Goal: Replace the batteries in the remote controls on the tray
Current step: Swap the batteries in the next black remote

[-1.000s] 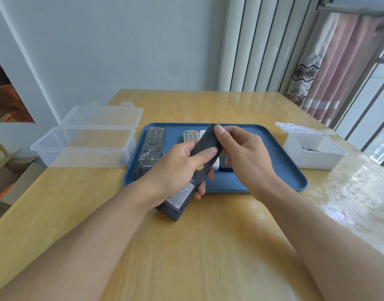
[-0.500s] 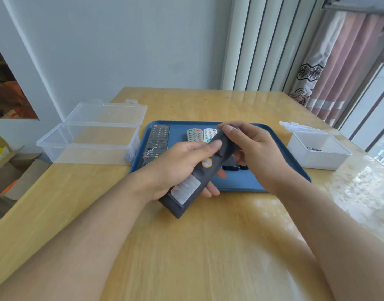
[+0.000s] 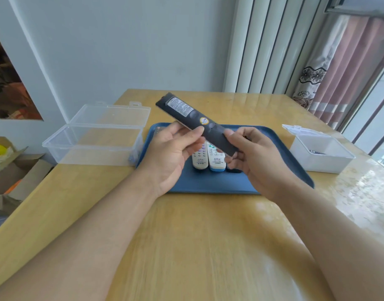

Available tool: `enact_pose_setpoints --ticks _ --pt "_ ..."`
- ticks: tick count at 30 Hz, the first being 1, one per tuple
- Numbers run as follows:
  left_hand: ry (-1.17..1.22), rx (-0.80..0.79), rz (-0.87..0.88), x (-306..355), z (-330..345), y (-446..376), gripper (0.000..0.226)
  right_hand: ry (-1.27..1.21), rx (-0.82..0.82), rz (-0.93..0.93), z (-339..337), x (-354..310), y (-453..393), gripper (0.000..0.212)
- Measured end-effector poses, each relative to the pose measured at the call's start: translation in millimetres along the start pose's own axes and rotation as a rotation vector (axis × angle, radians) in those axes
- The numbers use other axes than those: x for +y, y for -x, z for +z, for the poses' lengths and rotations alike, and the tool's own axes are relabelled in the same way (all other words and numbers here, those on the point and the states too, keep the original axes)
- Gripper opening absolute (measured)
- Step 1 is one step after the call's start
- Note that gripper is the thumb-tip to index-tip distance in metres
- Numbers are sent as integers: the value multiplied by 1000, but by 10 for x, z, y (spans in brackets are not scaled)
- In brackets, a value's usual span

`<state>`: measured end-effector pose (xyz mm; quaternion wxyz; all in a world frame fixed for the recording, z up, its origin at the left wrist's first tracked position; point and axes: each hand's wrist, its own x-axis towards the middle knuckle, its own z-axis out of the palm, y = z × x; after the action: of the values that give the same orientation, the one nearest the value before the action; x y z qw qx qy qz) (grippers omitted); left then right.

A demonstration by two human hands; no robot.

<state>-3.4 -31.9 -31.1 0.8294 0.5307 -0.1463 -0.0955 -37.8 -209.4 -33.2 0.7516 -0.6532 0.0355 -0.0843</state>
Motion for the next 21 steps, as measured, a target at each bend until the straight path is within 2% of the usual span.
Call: enact_pose_setpoints --ticks 3,7,10,15,21 --pt "-181 7 18 -76 -2 4 19 108 -158 -22 59 24 67 36" --pt "-105 15 -111 -85 53 54 30 255 -308 -60 146 64 165 45" --pt "-105 19 -156 -122 69 59 40 349 -309 -100 164 53 187 47" --pt "-53 56 -100 -108 108 64 40 583 -258 -273 168 55 215 55" --pt "-26 58 -81 -116 132 89 37 543 -141 -156 205 32 245 43"
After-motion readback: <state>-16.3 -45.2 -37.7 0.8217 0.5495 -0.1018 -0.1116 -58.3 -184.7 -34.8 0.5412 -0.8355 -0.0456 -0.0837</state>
